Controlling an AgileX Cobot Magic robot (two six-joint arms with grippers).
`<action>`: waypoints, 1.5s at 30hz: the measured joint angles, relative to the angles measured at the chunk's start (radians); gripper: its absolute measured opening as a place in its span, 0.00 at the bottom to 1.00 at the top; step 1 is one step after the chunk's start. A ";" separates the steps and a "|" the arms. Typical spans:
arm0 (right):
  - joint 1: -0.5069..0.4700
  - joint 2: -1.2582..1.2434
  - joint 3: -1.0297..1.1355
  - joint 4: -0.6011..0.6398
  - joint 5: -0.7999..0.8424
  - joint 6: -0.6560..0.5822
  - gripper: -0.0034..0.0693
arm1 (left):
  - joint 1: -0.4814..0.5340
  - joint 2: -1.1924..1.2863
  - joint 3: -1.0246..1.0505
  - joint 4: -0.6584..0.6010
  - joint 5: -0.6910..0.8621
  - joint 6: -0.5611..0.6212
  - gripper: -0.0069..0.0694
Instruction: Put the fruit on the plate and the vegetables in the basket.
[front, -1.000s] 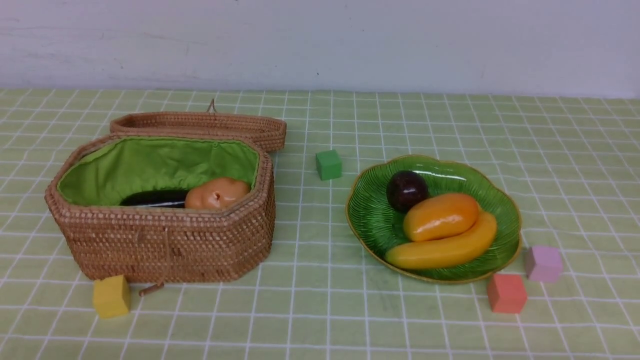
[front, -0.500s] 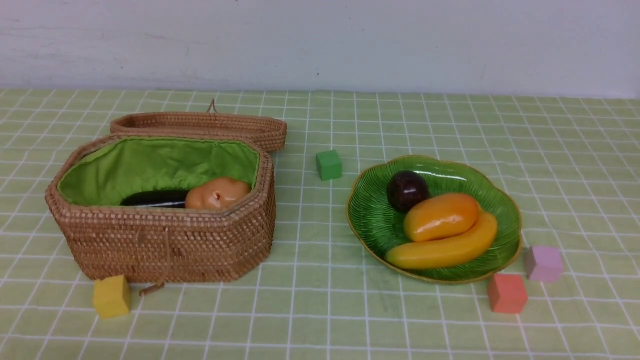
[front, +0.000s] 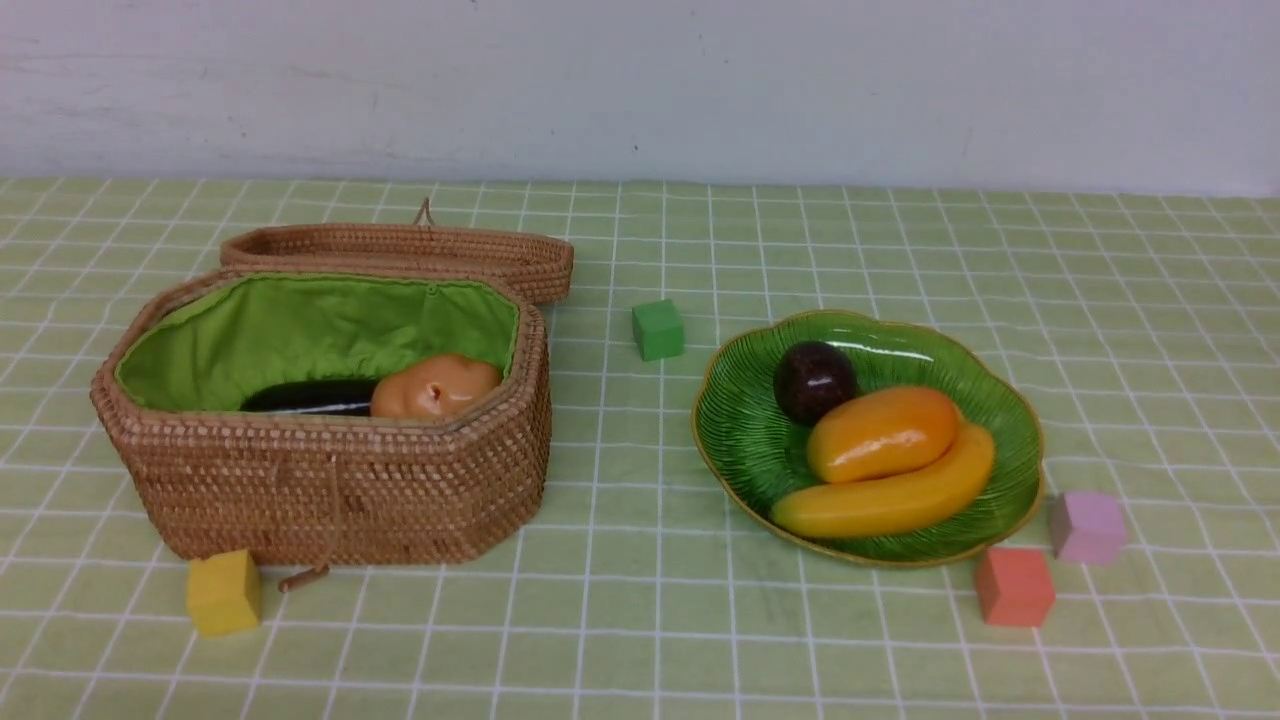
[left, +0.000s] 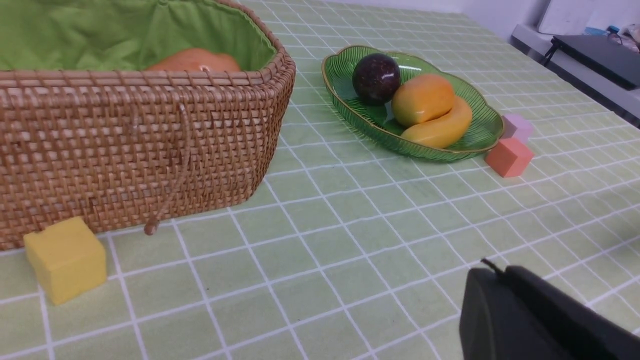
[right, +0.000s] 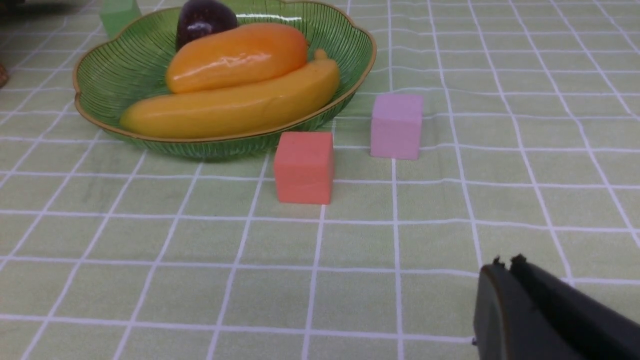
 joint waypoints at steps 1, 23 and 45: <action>0.000 0.000 0.000 0.000 0.000 0.000 0.07 | 0.003 0.000 0.000 0.006 -0.001 0.000 0.11; 0.000 0.000 -0.001 0.000 0.003 0.000 0.09 | 0.740 0.000 0.288 -0.385 -0.190 0.424 0.07; 0.000 0.000 -0.001 0.000 0.003 0.000 0.13 | 0.740 0.000 0.288 -0.287 -0.193 0.320 0.07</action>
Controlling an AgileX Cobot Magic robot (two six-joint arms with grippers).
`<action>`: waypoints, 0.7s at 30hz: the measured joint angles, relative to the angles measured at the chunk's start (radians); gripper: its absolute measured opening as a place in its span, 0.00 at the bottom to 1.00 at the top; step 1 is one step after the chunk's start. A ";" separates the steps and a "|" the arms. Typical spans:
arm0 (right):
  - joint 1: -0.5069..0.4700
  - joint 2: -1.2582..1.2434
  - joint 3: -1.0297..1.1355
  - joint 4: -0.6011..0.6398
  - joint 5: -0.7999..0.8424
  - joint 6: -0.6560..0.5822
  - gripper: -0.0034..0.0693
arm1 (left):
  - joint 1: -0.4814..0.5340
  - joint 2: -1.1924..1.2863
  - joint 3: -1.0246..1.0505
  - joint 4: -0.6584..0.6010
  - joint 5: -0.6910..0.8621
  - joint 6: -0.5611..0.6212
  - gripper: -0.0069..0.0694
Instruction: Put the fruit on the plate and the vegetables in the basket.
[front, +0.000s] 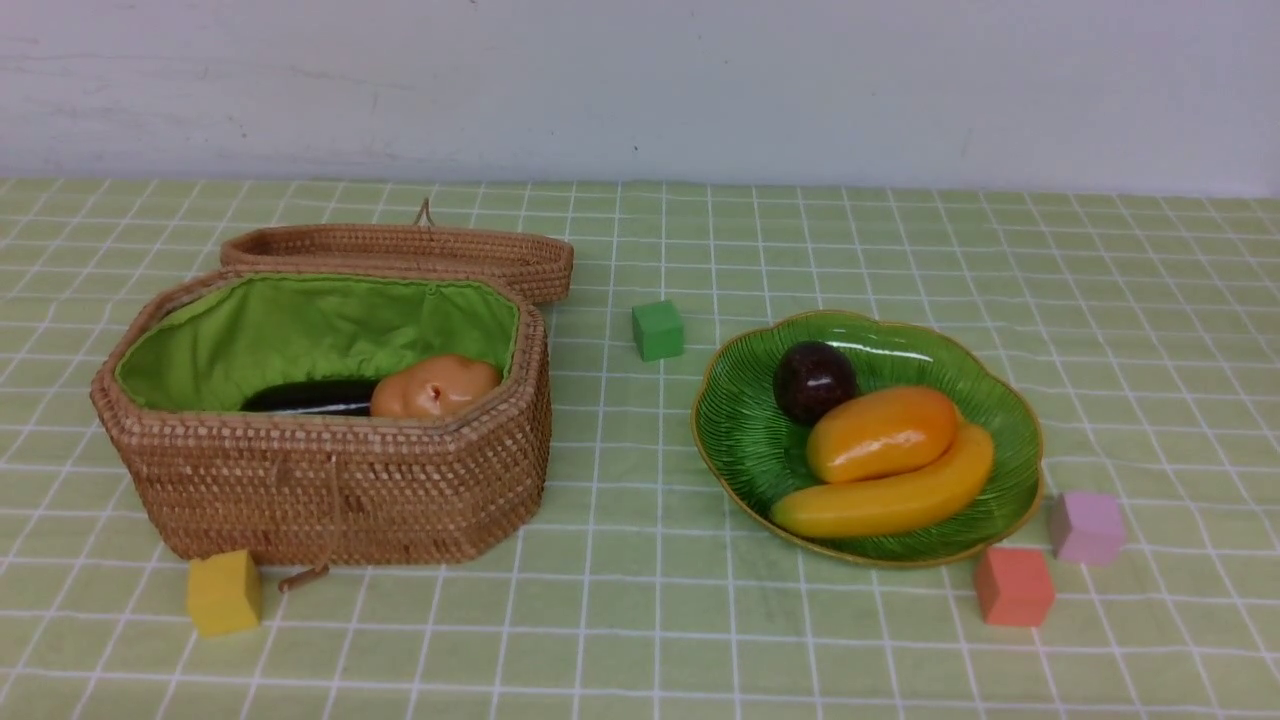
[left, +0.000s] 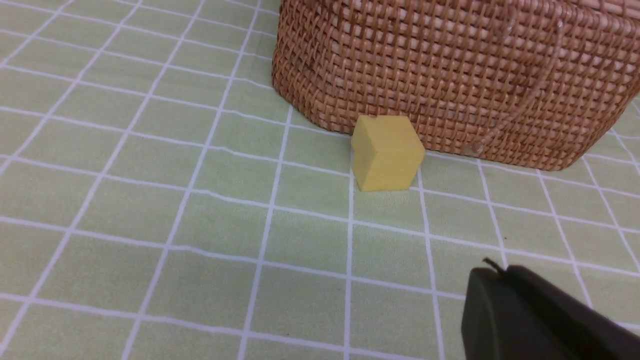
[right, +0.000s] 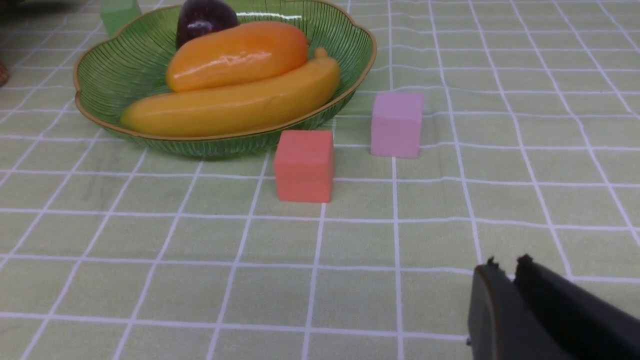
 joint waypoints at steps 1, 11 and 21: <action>0.000 0.000 0.000 0.000 0.000 0.000 0.14 | 0.000 0.000 0.000 0.000 0.000 0.000 0.07; 0.000 0.000 0.000 0.000 0.000 0.000 0.15 | 0.000 0.000 0.000 0.000 0.000 -0.002 0.07; 0.000 0.000 0.000 0.000 0.000 0.000 0.16 | 0.000 0.000 0.000 0.000 0.000 -0.003 0.07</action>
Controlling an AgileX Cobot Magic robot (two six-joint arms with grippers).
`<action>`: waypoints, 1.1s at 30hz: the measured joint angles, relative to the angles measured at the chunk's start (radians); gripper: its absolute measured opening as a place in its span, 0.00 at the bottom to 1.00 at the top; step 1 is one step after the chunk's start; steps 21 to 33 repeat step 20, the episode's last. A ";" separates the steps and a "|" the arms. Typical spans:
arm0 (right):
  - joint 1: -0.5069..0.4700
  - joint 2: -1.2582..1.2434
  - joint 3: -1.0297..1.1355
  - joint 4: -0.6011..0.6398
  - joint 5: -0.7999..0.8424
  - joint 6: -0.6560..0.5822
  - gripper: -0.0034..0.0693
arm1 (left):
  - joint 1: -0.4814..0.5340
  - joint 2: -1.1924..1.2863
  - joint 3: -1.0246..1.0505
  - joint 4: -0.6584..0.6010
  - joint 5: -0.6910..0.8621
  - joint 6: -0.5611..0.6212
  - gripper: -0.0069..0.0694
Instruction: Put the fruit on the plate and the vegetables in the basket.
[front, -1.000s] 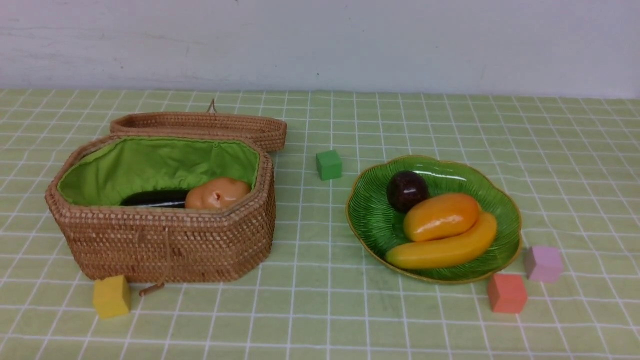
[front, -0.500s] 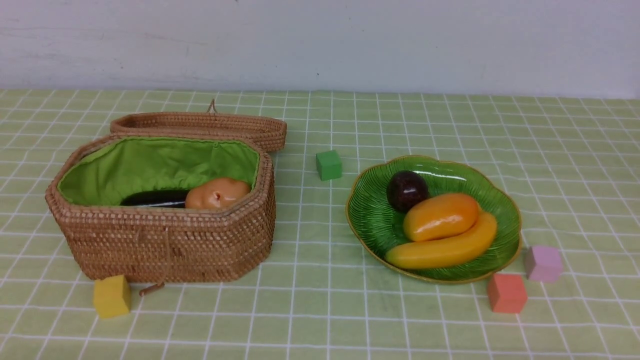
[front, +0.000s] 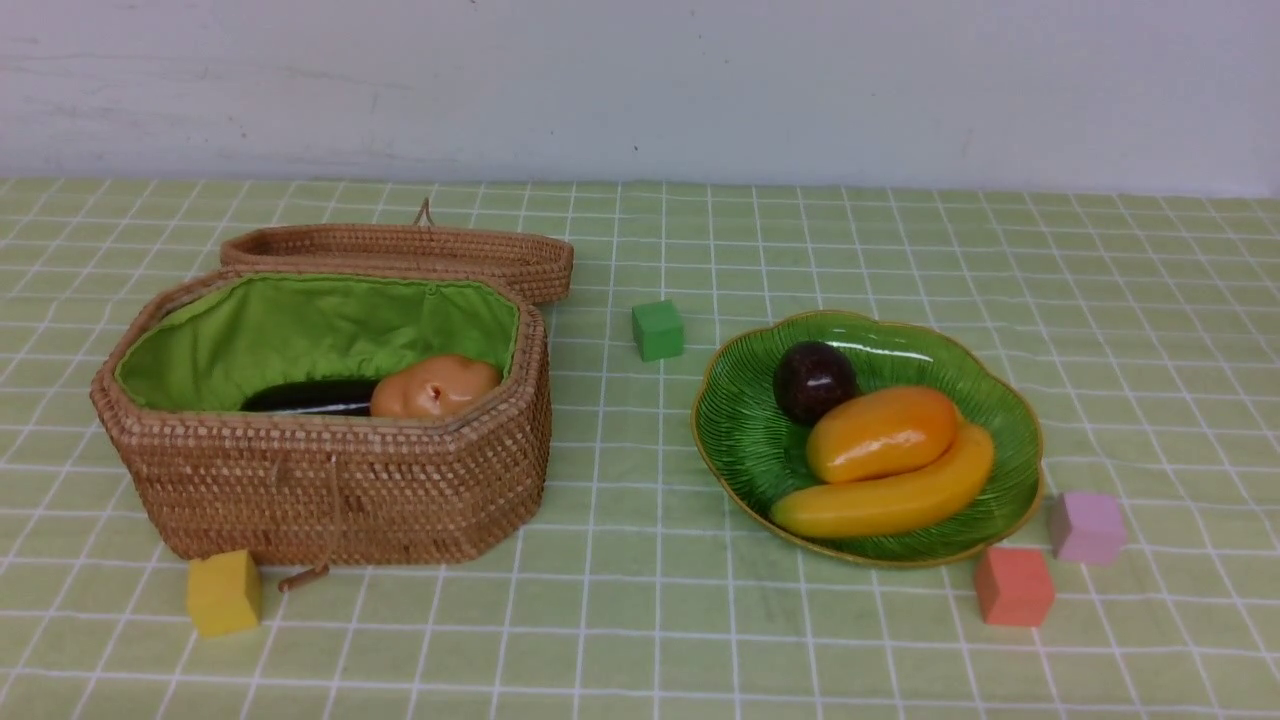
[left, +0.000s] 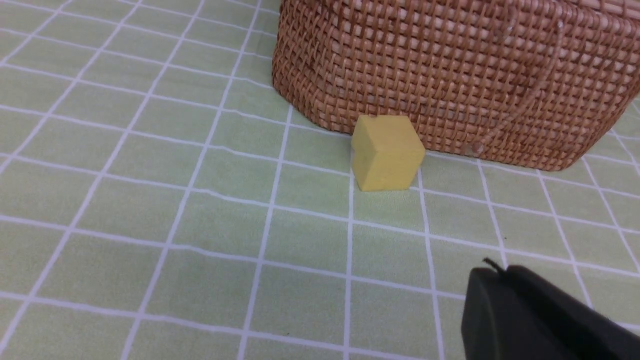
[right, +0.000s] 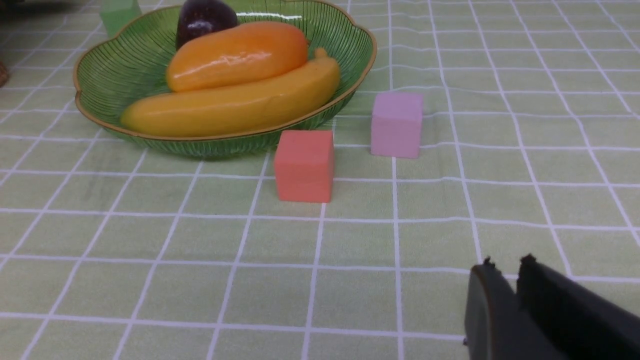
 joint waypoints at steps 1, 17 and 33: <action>0.000 0.000 0.000 0.000 0.000 0.000 0.16 | 0.000 0.000 0.000 0.000 0.000 0.000 0.07; 0.000 0.000 0.000 0.000 0.000 0.000 0.18 | 0.000 0.000 0.000 0.000 0.000 0.000 0.09; 0.000 0.000 0.000 0.000 0.000 0.000 0.19 | 0.000 0.000 0.000 0.000 0.000 0.000 0.09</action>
